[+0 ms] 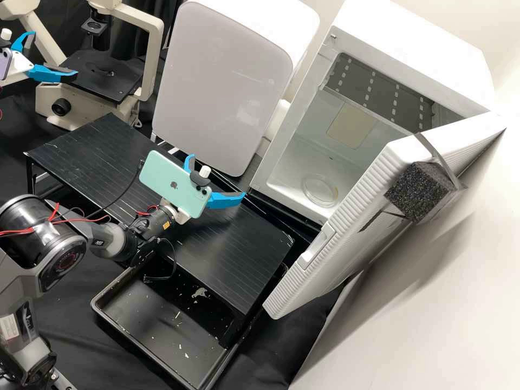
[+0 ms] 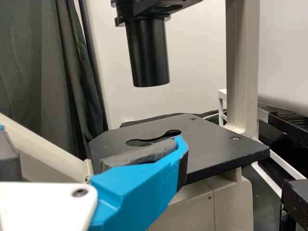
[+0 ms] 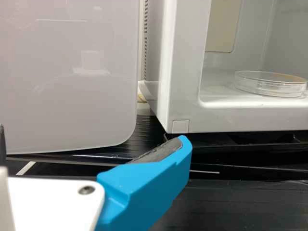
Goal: Take the petri dish out of the incubator
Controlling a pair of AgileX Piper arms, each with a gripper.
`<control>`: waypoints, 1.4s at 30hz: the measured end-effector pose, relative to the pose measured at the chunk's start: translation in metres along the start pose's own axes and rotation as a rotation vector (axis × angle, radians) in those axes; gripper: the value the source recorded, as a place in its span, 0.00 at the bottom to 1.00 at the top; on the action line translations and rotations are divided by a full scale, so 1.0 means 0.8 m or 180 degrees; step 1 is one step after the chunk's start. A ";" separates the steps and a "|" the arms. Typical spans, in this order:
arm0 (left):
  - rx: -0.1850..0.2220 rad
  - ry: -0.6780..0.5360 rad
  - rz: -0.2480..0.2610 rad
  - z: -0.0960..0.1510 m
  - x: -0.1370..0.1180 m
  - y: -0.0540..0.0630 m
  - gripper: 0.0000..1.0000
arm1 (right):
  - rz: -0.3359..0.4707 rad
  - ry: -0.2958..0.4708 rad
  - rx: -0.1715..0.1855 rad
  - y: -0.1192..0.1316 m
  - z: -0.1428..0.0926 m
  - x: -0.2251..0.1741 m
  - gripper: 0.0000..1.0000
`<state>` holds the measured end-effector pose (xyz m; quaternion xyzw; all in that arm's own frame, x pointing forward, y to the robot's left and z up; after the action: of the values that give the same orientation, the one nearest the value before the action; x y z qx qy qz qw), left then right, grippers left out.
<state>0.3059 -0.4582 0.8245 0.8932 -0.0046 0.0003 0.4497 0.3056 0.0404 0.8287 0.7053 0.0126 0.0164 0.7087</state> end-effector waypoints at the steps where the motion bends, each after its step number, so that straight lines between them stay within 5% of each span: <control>1: 0.0000 0.0000 0.0000 0.000 0.000 0.000 1.00 | 0.0000 0.0000 0.0000 0.000 0.000 0.000 1.00; 11: 0.0000 0.0000 0.0000 0.000 0.000 0.000 1.00 | 0.0016 -0.0003 0.0001 0.000 0.002 -0.002 1.00; 15: 0.0000 0.0000 0.0000 0.000 0.000 0.000 1.00 | 0.0099 -0.0010 -0.0039 0.006 0.019 -0.021 1.00; 19: 0.0000 0.0000 0.0000 0.000 0.000 0.000 1.00 | 0.0261 0.0038 0.0036 0.019 0.039 -0.042 1.00; 25: 0.0000 0.0000 0.0000 0.000 0.000 0.000 1.00 | 0.0494 -0.0132 0.0089 0.049 0.075 -0.059 1.00; 34: 0.0000 0.0000 0.0000 0.000 0.000 0.000 1.00 | 0.0878 -0.0313 -0.0008 0.101 0.118 -0.036 1.00; 42: 0.0000 0.0000 0.0000 0.000 0.000 0.000 1.00 | 0.1072 -0.0184 -0.0033 0.141 0.116 0.000 1.00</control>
<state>0.3059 -0.4582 0.8245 0.8932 -0.0046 0.0003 0.4497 0.3086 -0.0517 0.9422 0.6939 -0.1262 0.1147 0.6996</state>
